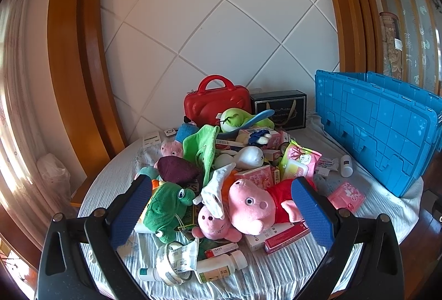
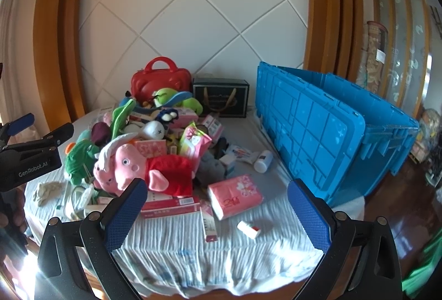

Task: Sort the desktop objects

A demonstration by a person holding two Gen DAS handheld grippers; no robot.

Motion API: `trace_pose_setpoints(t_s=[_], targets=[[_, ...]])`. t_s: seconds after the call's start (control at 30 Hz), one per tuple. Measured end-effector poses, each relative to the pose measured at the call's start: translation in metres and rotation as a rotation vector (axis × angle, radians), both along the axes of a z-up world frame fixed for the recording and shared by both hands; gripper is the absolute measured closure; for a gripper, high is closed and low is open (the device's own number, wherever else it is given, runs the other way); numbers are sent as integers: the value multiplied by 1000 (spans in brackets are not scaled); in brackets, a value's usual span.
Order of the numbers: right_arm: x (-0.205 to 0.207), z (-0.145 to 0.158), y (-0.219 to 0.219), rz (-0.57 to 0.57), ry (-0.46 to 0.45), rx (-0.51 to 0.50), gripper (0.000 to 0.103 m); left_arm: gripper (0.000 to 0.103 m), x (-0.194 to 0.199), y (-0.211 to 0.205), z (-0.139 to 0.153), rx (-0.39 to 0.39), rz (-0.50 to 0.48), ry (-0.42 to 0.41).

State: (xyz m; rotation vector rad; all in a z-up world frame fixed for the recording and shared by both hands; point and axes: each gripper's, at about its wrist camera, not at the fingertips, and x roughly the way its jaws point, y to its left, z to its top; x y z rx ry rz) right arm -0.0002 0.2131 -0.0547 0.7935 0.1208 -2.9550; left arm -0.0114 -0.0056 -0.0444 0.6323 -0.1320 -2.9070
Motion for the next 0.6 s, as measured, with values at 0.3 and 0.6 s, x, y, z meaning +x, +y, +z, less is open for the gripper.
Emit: trace_pose_setpoints(t_s=[0.3, 0.6], targets=[[-23, -14, -6, 90, -15, 3, 0, 1, 2, -12, -18, -30, 56, -10], [-97, -54, -33, 164, -144, -80, 0, 1, -21, -55, -85, -29, 92, -116]])
